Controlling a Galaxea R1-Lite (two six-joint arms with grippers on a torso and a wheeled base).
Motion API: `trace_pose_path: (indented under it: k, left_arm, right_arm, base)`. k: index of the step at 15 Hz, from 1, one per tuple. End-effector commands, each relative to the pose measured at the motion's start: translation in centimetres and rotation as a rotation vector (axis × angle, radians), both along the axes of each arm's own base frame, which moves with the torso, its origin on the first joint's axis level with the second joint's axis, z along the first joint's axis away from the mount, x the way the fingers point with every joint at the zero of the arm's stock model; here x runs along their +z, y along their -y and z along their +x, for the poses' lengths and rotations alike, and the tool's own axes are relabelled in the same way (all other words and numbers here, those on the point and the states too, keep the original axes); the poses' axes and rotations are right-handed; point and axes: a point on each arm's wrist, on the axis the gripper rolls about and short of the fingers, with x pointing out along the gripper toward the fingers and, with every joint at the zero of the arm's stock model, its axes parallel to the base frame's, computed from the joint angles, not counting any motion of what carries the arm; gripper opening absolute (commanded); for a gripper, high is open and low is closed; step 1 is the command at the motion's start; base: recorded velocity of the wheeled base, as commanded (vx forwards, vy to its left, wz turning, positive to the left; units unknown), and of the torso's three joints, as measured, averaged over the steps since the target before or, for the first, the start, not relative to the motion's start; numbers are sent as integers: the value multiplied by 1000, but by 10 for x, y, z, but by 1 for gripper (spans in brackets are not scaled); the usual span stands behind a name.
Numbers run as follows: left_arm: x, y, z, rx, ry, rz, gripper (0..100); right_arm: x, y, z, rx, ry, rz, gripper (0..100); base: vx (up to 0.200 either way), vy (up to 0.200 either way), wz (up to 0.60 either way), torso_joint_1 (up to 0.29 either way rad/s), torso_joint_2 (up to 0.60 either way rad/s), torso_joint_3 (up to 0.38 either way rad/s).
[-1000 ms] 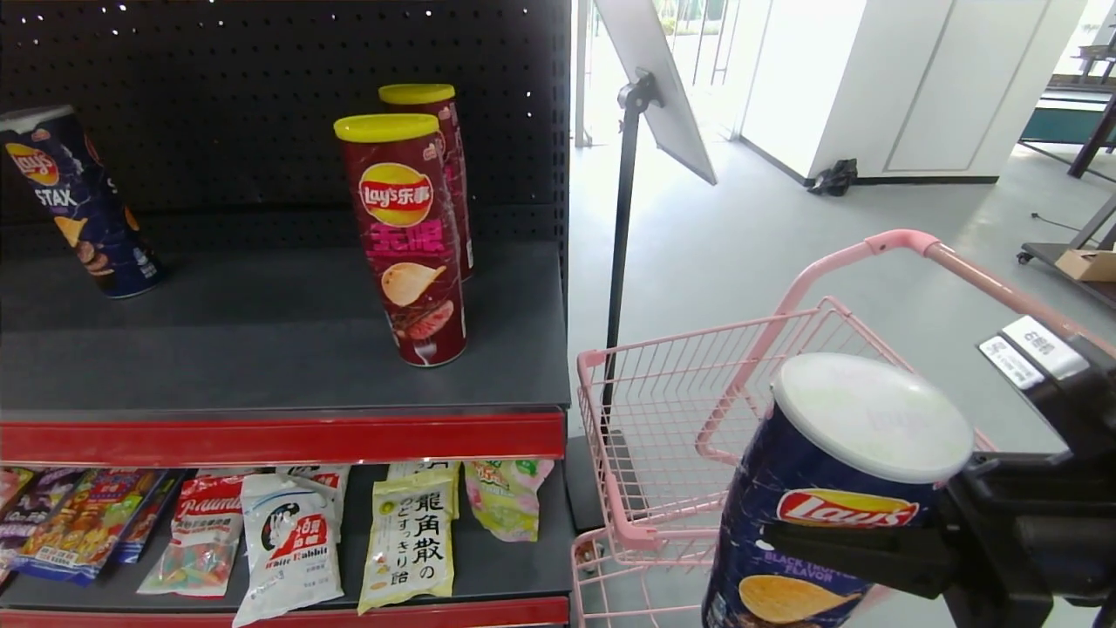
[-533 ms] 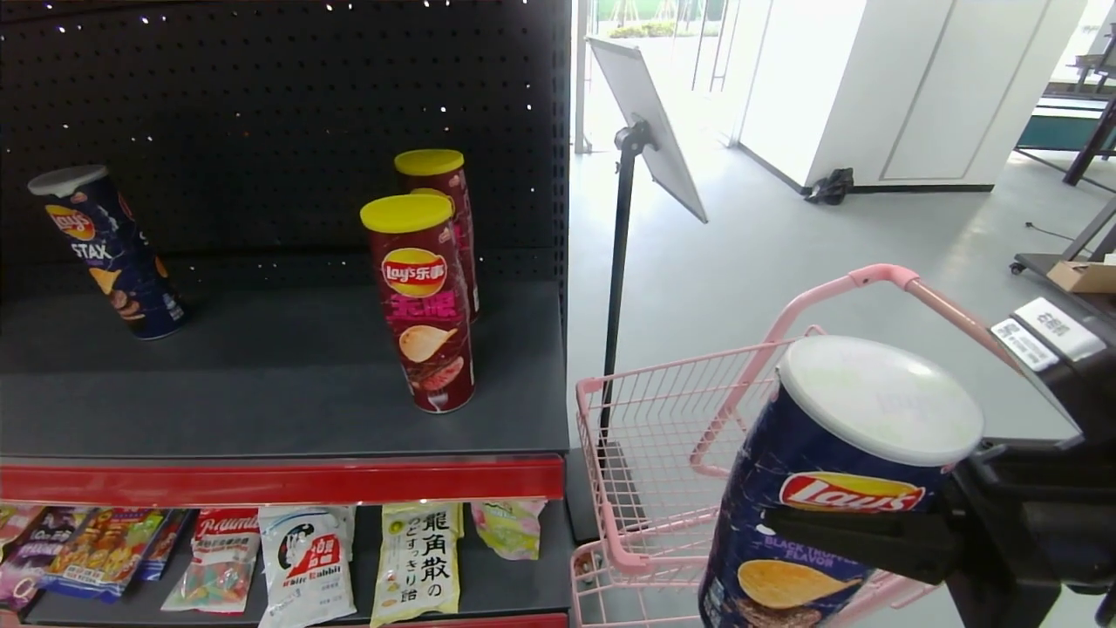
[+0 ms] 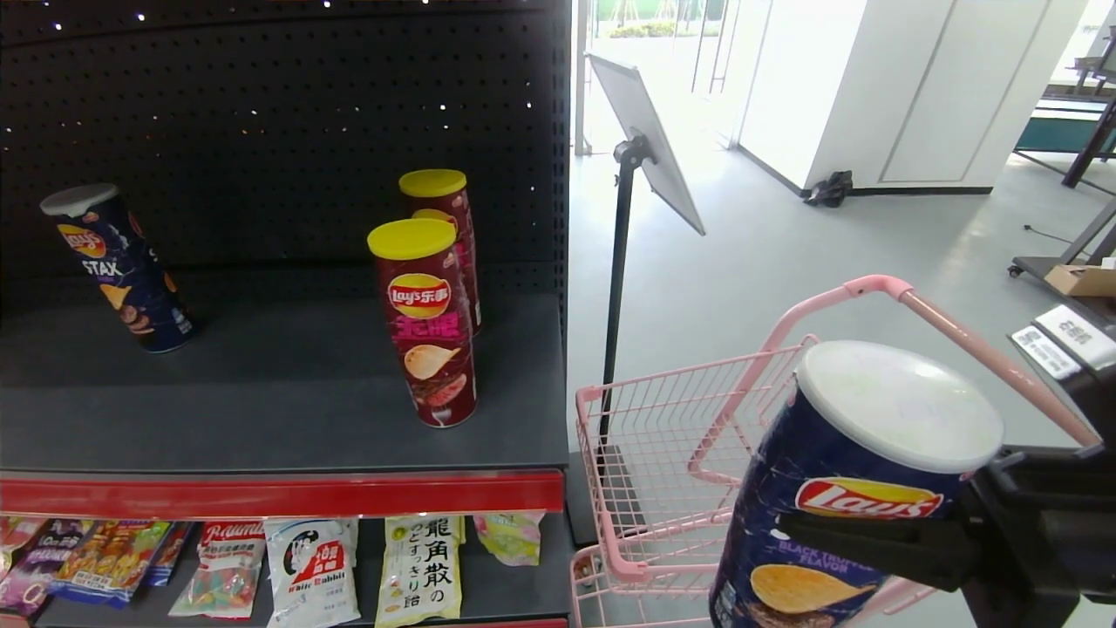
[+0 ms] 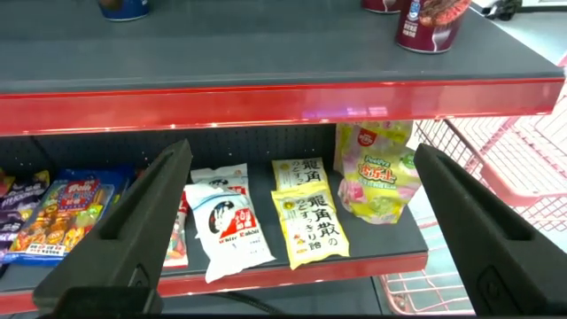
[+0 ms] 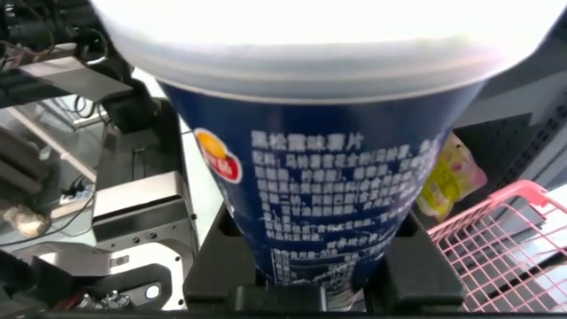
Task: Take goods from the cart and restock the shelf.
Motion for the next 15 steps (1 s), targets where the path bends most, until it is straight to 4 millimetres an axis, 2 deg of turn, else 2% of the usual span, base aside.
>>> trace_pose_path:
  k: [1, 6, 15]
  left_arm:
    - [0, 0, 0, 0, 0, -1, 100]
    - [0, 0, 0, 0, 0, -1, 100]
    - [0, 0, 0, 0, 0, -1, 100]
  right_arm:
    - [2, 7, 1, -35, 12, 7, 0]
    - [8, 21, -6, -75, 44, 31, 0]
    - [12, 22, -9, -77, 64, 40, 0]
  base:
    - [0, 0, 0, 0, 0, 0]
    - [0, 0, 0, 0, 0, 0]
    - [0, 0, 0, 0, 0, 0]
